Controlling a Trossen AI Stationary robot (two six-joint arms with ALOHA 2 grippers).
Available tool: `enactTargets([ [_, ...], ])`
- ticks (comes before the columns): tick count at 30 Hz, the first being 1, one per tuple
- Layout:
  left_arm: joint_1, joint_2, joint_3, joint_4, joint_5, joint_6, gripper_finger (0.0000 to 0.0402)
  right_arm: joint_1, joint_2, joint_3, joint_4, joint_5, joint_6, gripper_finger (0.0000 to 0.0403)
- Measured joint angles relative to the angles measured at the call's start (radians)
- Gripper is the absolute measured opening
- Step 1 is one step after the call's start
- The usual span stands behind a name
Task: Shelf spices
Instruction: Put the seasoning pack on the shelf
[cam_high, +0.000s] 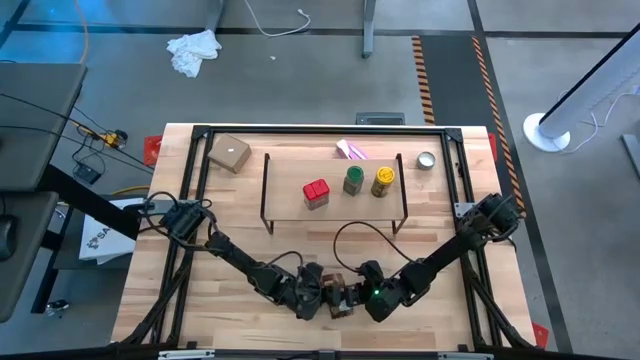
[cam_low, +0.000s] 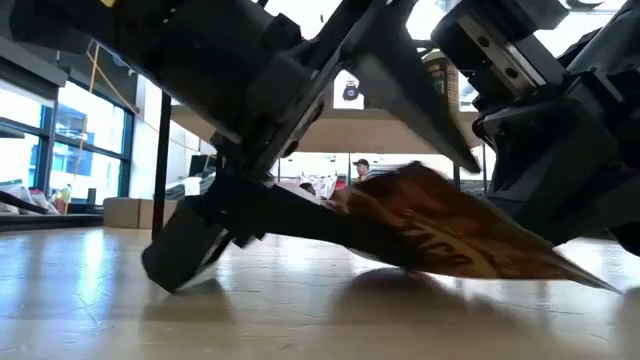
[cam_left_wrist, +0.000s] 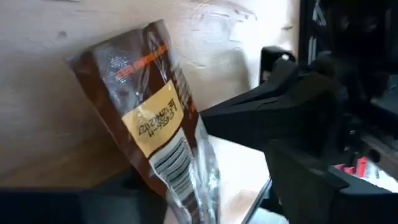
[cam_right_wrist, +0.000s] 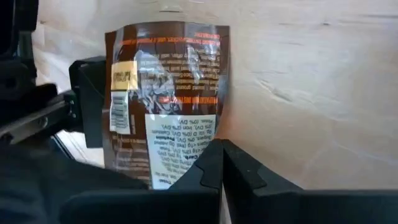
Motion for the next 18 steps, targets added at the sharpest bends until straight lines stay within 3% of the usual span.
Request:
enactTargets([
  [3, -0.001, -0.020, -0.003, -0.039, 0.014, 0.041, 0.0179, 0.010, -0.007, 0.000, 0.001, 0.003, -0.011, 0.0000],
  [7, 0.004, -0.052, -0.018, -0.067, 0.074, 0.132, 0.0038, 0.025, -0.028, 0.000, -0.010, 0.013, -0.019, 0.0000],
  [8, 0.004, -0.066, -0.024, -0.066, 0.086, 0.144, 0.0022, 0.028, -0.035, 0.000, -0.020, 0.014, -0.031, 0.0000],
  [13, 0.013, -0.175, -0.072, -0.083, 0.140, 0.239, 0.0013, 0.055, -0.102, 0.000, -0.040, 0.046, -0.153, 0.0000],
  [18, 0.034, -0.416, -0.148, -0.105, 0.150, 0.407, 0.0008, 0.093, -0.234, 0.000, -0.001, 0.123, -0.427, 0.0000],
])
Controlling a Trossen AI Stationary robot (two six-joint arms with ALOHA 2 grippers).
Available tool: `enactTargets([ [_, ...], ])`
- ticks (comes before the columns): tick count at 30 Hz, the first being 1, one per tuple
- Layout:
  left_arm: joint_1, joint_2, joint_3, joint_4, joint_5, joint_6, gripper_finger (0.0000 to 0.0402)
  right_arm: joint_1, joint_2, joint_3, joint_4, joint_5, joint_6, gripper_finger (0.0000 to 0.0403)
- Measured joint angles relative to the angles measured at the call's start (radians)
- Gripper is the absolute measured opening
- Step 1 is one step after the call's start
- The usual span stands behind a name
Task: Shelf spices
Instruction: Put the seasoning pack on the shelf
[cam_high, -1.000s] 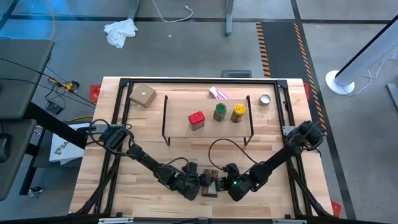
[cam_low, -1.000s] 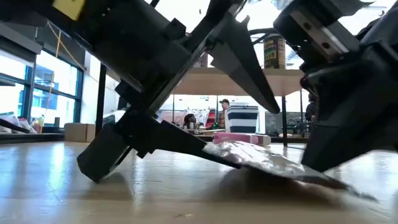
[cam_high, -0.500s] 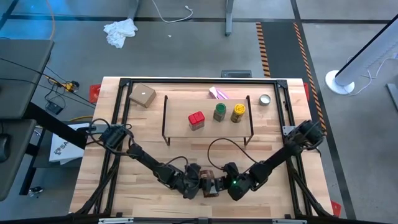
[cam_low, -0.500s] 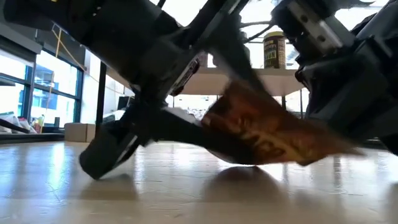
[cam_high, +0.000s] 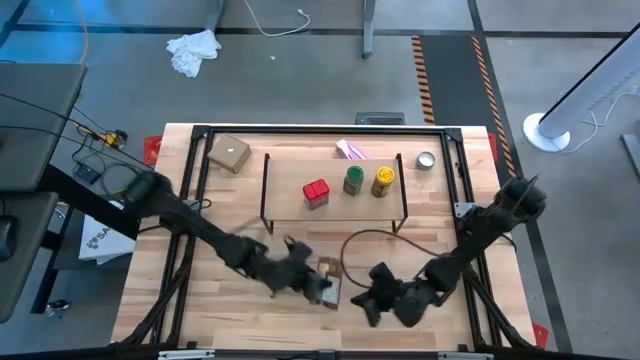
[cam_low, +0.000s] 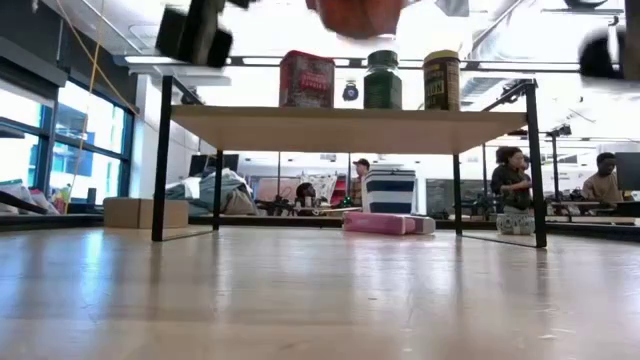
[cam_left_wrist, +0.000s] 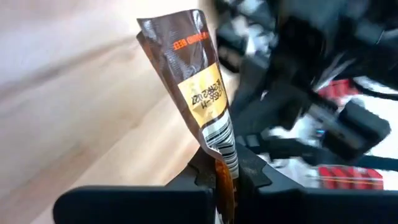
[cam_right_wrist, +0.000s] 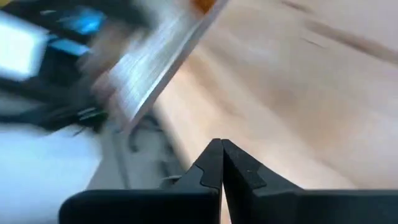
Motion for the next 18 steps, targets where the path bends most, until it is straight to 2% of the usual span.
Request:
enactTargets([
  [3, 0.028, -0.159, -0.041, -0.010, 0.040, 0.073, 0.0007, 0.008, -0.104, 0.000, 0.109, 0.018, -0.248, 0.0000],
  [5, 0.063, -0.255, -0.041, -0.033, 0.167, 0.118, 0.0006, -0.003, -0.173, 0.016, 0.144, 0.046, -0.414, 0.0000],
  [7, 0.098, -0.338, -0.040, -0.060, 0.303, 0.087, 0.0006, -0.023, -0.227, 0.066, 0.115, 0.077, -0.583, 0.0000],
  [9, 0.126, -0.401, -0.040, -0.088, 0.366, -0.009, 0.0005, -0.055, -0.262, 0.143, 0.040, 0.087, -0.764, 0.0000],
  [13, 0.168, -0.488, -0.041, -0.084, 0.350, -0.209, 0.0005, -0.135, -0.257, 0.371, -0.215, 0.113, -1.102, 0.0000],
  [18, 0.192, -0.524, -0.040, -0.088, 0.230, -0.309, 0.0005, -0.209, -0.170, 0.720, -0.624, 0.261, -1.449, 0.0016],
])
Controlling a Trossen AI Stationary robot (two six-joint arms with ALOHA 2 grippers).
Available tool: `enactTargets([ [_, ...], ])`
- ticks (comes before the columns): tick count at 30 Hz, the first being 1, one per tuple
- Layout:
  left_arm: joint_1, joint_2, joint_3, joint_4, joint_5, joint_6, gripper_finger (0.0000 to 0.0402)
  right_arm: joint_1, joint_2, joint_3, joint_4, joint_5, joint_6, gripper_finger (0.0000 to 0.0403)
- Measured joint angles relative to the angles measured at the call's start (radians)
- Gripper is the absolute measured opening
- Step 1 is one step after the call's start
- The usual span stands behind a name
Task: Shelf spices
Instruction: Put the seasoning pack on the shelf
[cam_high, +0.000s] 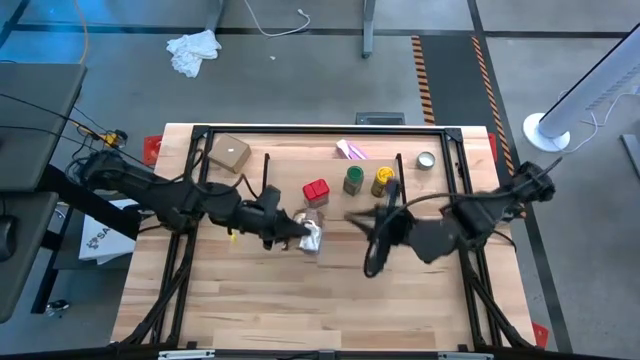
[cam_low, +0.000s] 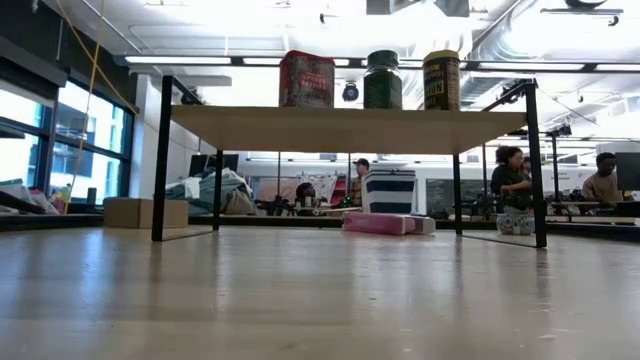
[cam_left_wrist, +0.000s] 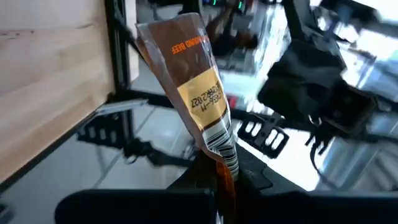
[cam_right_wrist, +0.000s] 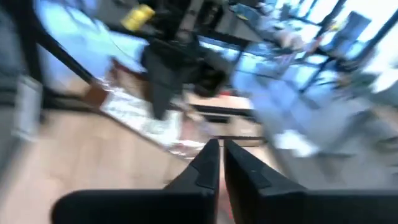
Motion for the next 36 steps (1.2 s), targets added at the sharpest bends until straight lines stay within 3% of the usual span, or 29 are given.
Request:
enactTargets([
  [7, -0.007, 0.001, 0.064, 0.058, -0.093, 0.003, 0.0006, -0.089, 0.163, 0.377, -0.346, 0.059, -0.294, 0.0112],
  [12, -0.006, -0.001, 0.143, 0.061, -0.182, 0.120, 0.0007, -0.119, 0.251, 0.503, -0.363, 0.128, -0.459, 0.0190],
  [16, -0.002, -0.001, 0.182, 0.054, -0.217, 0.194, 0.0007, -0.136, 0.269, 0.543, -0.362, 0.104, -0.477, 0.0232],
  [24, -0.016, -0.003, 0.205, -0.008, -0.212, 0.149, 0.0009, -0.140, 0.258, 0.544, -0.360, -0.055, -0.532, 0.0248],
  [31, -0.057, 0.012, 0.205, -0.056, -0.195, 0.048, 0.0009, -0.132, 0.258, 0.544, -0.274, -0.108, -0.643, 0.0248],
  [36, -0.061, 0.023, 0.204, 0.009, -0.211, 0.047, 0.0009, -0.139, 0.272, 0.543, -0.246, -0.118, -0.694, 0.0248],
])
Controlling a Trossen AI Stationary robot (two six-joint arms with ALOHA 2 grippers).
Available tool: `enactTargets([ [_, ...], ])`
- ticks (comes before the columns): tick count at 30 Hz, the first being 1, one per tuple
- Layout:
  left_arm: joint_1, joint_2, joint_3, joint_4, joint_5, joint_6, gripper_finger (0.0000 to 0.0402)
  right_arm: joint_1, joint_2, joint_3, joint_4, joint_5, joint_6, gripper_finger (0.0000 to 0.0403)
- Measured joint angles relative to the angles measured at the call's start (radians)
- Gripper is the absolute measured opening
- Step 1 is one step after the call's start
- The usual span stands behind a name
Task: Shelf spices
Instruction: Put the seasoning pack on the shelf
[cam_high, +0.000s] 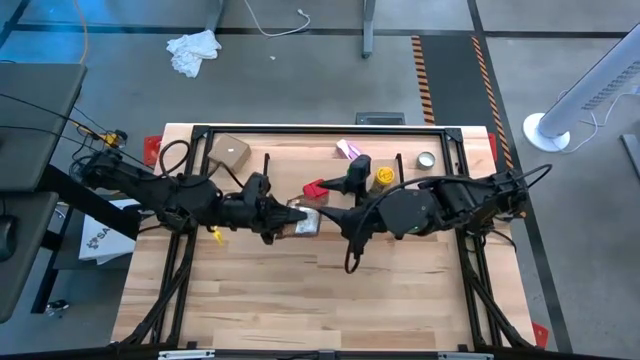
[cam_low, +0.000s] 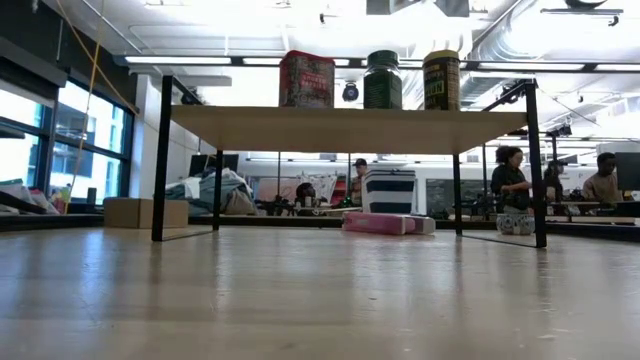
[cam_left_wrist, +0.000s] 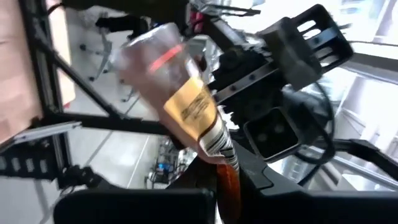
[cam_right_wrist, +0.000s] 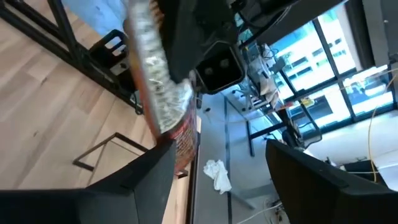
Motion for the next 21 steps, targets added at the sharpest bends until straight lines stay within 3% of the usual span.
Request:
enactTargets([
  [8, -0.006, -0.008, -0.001, 0.023, -0.078, 0.063, 0.0009, 0.010, 0.015, 0.000, 0.006, 0.014, -0.023, 0.0248],
  [14, -0.005, -0.027, 0.001, 0.032, -0.106, 0.108, 0.0010, 0.029, 0.000, 0.013, -0.003, 0.124, -0.029, 0.0248],
  [21, -0.014, -0.045, 0.002, 0.049, -0.127, 0.119, 0.0010, 0.040, -0.012, 0.017, 0.004, 0.090, 0.063, 0.0248],
])
